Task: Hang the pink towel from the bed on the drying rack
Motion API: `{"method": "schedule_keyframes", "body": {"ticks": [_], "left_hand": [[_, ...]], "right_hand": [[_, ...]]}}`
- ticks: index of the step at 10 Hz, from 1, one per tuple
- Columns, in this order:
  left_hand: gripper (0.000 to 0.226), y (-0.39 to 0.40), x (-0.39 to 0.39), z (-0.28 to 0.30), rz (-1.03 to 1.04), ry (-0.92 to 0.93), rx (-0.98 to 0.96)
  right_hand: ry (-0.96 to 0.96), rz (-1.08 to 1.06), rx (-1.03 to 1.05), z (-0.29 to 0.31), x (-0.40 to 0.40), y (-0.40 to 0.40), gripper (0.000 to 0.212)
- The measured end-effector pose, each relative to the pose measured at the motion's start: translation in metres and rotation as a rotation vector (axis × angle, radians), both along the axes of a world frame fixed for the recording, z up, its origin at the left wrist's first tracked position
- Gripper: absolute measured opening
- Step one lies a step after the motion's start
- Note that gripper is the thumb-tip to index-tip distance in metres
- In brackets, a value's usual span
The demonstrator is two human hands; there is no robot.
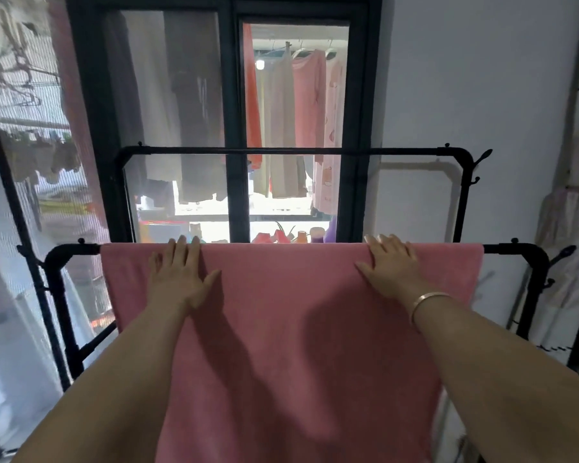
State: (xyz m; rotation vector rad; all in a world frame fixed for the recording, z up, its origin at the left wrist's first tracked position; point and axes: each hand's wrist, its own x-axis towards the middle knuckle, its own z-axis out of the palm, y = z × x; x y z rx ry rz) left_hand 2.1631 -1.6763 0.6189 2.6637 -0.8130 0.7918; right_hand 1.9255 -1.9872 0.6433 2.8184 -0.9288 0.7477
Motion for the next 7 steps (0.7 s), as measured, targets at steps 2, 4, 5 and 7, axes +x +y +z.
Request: {"method": "schedule_keyframes", "body": {"ticks": [2, 4, 5, 7], "left_hand": [[0.081, 0.021, 0.003, 0.003, 0.008, 0.044, 0.092], [0.087, 0.021, -0.007, 0.008, 0.012, 0.111, 0.131], [0.089, 0.020, -0.021, 0.019, 0.026, 0.181, 0.166], [0.088, 0.037, -0.049, 0.021, 0.033, 0.250, 0.348]], "right_hand": [[0.072, -0.014, 0.093, 0.007, -0.006, -0.006, 0.070], [0.115, -0.045, 0.061, 0.009, -0.005, -0.005, 0.076], [0.030, -0.013, -0.019, -0.005, -0.008, 0.013, 0.077], [0.059, 0.032, 0.030, -0.022, -0.035, 0.053, 0.075]]}}
